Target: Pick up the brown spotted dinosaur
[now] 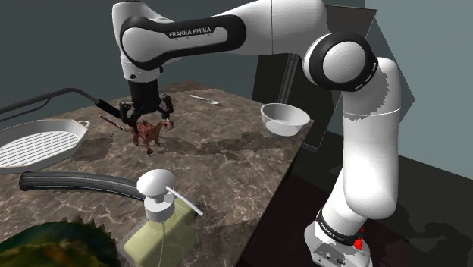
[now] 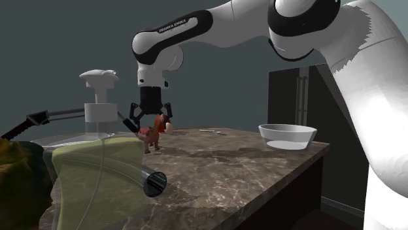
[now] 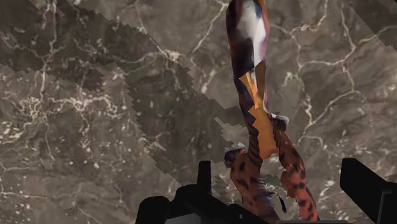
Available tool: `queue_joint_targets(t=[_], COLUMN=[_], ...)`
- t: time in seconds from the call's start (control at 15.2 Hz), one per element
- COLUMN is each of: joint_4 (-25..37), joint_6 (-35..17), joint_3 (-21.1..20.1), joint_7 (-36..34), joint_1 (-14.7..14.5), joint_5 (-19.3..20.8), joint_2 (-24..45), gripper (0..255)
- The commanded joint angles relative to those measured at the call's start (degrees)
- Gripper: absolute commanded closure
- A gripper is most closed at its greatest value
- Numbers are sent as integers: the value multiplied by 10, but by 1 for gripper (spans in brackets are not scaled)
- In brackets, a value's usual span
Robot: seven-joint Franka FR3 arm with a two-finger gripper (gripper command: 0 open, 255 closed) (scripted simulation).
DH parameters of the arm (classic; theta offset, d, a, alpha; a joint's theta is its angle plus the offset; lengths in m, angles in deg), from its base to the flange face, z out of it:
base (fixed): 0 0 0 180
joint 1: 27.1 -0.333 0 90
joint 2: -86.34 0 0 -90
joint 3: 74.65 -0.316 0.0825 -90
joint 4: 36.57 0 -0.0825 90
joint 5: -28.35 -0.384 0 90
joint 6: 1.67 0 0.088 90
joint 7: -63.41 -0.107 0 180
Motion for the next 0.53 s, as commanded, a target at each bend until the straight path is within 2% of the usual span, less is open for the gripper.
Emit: queue_joint_targets(t=[0.0,0.13,0.2,0.46], joint_4=[-16,-16,-17,-18], joint_6=[-19,-20,-20,-20], joint_3=[1,1,0,0], joint_7=[-1,-1,-2,-2], joint_1=[0,0,0,0], joint_5=[1,1,1,1], joint_2=[4,4,3,2], gripper=[0,0,255,255])
